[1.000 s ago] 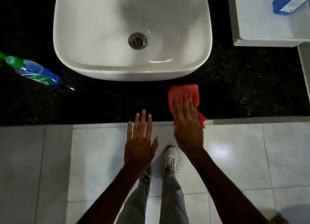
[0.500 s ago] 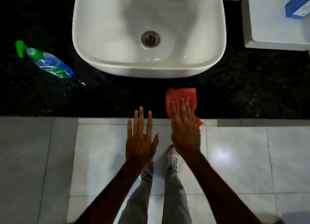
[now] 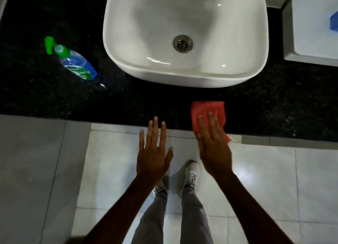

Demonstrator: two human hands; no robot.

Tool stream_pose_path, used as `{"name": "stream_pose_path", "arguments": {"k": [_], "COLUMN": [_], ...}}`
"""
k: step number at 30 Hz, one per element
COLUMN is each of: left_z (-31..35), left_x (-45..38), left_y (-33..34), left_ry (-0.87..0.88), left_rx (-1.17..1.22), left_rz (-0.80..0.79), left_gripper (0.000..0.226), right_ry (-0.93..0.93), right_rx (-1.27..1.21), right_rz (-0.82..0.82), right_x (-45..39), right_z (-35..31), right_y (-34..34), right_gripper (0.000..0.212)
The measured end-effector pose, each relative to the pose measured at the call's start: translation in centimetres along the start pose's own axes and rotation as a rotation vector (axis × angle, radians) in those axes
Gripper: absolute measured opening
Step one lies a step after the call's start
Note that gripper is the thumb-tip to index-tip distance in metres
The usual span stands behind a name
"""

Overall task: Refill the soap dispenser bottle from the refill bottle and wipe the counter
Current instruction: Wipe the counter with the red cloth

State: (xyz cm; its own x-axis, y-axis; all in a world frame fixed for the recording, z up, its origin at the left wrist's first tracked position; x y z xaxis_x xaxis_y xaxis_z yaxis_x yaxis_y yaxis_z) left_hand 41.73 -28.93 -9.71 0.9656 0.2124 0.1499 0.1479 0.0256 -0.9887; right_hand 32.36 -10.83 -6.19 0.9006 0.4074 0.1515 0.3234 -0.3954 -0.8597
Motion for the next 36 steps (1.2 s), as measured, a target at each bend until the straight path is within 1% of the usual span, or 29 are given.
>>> {"name": "stream_pose_path", "arguments": {"k": [2,3,4,6,8,11,12,13,15,17,18,19,21,22,24,25,26,28,30,31,33,36], "left_z": [-0.1,-0.3,-0.7,-2.0,-3.3,-3.9,-4.0,-4.2,-5.2,-6.3,-6.5,-6.7,-7.1,-7.4,-8.4,-8.9,-9.2,-9.5,-10.1,-10.7,-12.2,-14.2], "left_x": [-0.2,-0.3,-0.2,-0.1,0.1,0.5,0.5,0.5,0.6,0.6,0.6,0.7,0.8,0.9,1.3,1.5,1.5,1.6,1.6,1.6,1.4,1.6], "left_y": [-0.2,-0.2,-0.1,0.0,0.1,-0.2,-0.3,-0.5,-0.7,-0.6,-0.4,-0.2,0.1,0.1,0.1,-0.1,-0.3,-0.6,-0.8,-0.9,-1.0,-1.0], "left_ry": [0.014,0.003,-0.029,-0.126,-0.161,-0.089,-0.078,-0.088,-0.167,-0.201,-0.181,-0.155,-0.13,-0.136,-0.183,-0.202,-0.202,-0.171,-0.185,-0.217,-0.288,-0.3], "left_rx": [-0.008,-0.018,-0.019,-0.014,-0.022,-0.014,-0.007,0.006,0.03,0.042,0.057,0.07,0.057,0.042,0.022,0.013,0.005,0.002,0.012,0.023,0.044,0.037], "left_rz": [-0.006,-0.006,-0.001,0.002,-0.001,0.003,0.005,0.008,0.02,0.024,0.028,0.036,0.043,0.034,0.024,0.017,0.006,-0.007,-0.01,-0.012,-0.01,-0.03], "left_gripper": [0.081,0.08,0.08,0.081,0.081,0.079,0.078,0.078,0.078,0.079,0.08,0.08,0.082,0.082,0.081,0.079,0.079,0.079,0.08,0.081,0.082,0.081], "right_ry": [0.162,0.222,0.255,0.258,0.154,-0.147,-0.169,-0.128,0.051,0.192,0.214,0.195,0.038,-0.055,-0.204,-0.231,-0.214,-0.093,0.012,0.025,-0.041,-0.306], "right_rx": [-0.058,-0.076,-0.088,-0.117,-0.1,0.035,0.032,0.004,-0.067,-0.094,-0.11,-0.117,-0.083,-0.055,-0.002,0.011,0.008,-0.021,-0.057,-0.081,-0.105,-0.033], "right_rz": [0.123,0.18,0.223,0.231,0.164,-0.038,-0.081,-0.081,0.008,0.12,0.14,0.119,0.018,-0.035,-0.11,-0.123,-0.122,-0.062,0.021,0.043,0.012,-0.126], "right_x": [-1.4,-2.8,-4.4,-7.0,-7.3,-3.2,-1.8,-1.0,-1.5,-3.7,-5.1,-6.3,-7.2,-6.8,-5.2,-4.3,-3.8,-4.2,-6.4,-7.7,-9.7,-9.6], "right_z": [0.4,-0.6,-2.0,-5.3,-7.2,-6.5,-5.5,-4.6,-3.9,-6.1,-7.9,-10.0,-13.4,-14.0,-13.3,-12.3,-11.5,-11.0,-13.7,-15.7,-19.2,-20.1], "right_y": [-1.1,-0.9,-0.3,1.6,3.4,4.0,3.6,2.8,1.7,2.2,3.0,4.2,6.6,7.2,7.2,6.7,6.1,5.6,6.6,7.4,9.0,10.3], "right_gripper": [0.061,0.058,0.057,0.057,0.057,0.065,0.069,0.069,0.063,0.059,0.059,0.059,0.063,0.067,0.074,0.074,0.072,0.067,0.064,0.063,0.06,0.062]}}
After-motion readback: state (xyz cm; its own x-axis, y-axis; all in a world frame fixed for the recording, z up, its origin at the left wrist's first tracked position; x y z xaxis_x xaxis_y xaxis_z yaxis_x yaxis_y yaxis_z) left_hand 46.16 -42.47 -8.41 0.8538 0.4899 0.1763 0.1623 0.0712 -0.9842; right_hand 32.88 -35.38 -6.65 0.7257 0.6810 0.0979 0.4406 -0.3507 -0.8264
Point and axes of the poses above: each hand's wrist, its own x-axis away from the middle knuckle, its own y-axis out of the palm, z = x × y, the point moved 4 cm from there along -x, towards the middle knuckle, and after that the axes turned 12 degrees about -x, right-handed, at the moved point
